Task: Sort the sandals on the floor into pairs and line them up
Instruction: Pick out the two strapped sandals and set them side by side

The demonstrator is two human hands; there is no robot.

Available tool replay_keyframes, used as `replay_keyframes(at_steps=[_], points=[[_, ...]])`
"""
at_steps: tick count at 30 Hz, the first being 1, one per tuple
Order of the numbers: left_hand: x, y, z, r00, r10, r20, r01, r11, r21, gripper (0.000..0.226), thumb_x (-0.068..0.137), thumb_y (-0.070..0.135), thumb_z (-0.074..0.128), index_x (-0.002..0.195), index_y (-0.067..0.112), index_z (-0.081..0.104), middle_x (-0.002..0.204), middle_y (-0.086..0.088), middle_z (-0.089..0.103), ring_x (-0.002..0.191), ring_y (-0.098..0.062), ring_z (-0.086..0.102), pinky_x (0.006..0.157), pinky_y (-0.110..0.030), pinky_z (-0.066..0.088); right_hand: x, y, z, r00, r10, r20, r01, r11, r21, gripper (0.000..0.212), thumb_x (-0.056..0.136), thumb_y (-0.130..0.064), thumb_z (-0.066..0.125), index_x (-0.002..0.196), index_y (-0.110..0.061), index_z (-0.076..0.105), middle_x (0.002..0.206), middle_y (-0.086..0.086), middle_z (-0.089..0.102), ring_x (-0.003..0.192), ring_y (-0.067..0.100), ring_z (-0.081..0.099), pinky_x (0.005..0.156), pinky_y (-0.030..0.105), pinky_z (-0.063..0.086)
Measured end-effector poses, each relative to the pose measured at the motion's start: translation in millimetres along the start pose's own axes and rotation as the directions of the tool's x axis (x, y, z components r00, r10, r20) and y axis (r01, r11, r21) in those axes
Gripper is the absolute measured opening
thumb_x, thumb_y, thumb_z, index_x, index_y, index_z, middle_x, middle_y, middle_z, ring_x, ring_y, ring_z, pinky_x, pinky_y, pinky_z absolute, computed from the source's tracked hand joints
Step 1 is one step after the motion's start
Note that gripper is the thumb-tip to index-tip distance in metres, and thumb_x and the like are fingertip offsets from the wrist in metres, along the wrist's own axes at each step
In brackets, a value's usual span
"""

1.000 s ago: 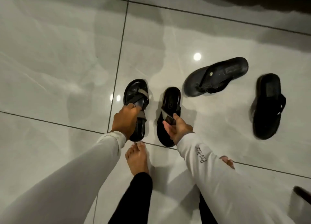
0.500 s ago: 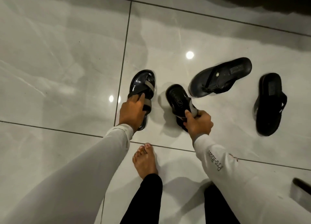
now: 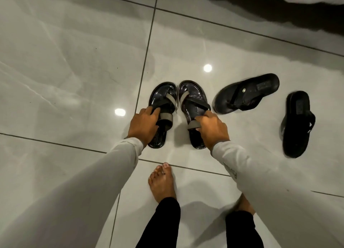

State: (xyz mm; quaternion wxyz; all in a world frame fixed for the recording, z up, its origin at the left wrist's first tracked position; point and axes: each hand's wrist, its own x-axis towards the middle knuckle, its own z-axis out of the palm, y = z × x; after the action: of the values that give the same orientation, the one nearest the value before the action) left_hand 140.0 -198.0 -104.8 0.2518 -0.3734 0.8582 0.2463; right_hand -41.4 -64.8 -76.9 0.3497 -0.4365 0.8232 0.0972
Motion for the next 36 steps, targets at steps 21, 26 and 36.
replay_keyframes(at_steps=[21,26,36], points=[[-16,54,69,0.776,-0.452,0.439,0.480,-0.026,-0.877,0.025,0.081,0.022,0.082,0.066,0.017,0.062,0.077,-0.018,0.074,0.075,-0.031,0.071,0.076,-0.040,0.061,71,-61,-45,0.942,-0.323,0.091,0.303,0.935,0.184,0.045,0.081,-0.001,0.057,0.124,-0.018,0.057,0.121,0.008,0.053,0.097,0.025,0.057,0.079,0.038,0.050],[-22,37,29,0.908,-0.384,0.170,0.407,0.705,-0.582,0.021,0.090,0.031,0.066,0.099,0.013,0.073,0.099,-0.013,0.075,0.091,-0.032,0.072,0.082,-0.043,0.061,42,-35,-6,0.966,0.176,-0.190,-0.063,0.871,0.487,0.049,0.079,0.006,0.058,0.123,-0.016,0.054,0.128,0.009,0.051,0.112,0.032,0.057,0.092,0.044,0.053],[93,50,-55,0.926,0.309,0.216,-0.371,0.846,0.383,0.052,0.091,0.027,0.068,0.140,0.017,0.053,0.159,-0.020,0.022,0.131,-0.042,0.044,0.103,-0.052,0.045,2,-36,85,0.951,0.023,0.308,-0.126,0.939,0.319,0.037,0.091,-0.019,0.062,0.128,-0.012,0.057,0.122,0.021,0.059,0.113,0.042,0.059,0.092,0.042,0.051]])
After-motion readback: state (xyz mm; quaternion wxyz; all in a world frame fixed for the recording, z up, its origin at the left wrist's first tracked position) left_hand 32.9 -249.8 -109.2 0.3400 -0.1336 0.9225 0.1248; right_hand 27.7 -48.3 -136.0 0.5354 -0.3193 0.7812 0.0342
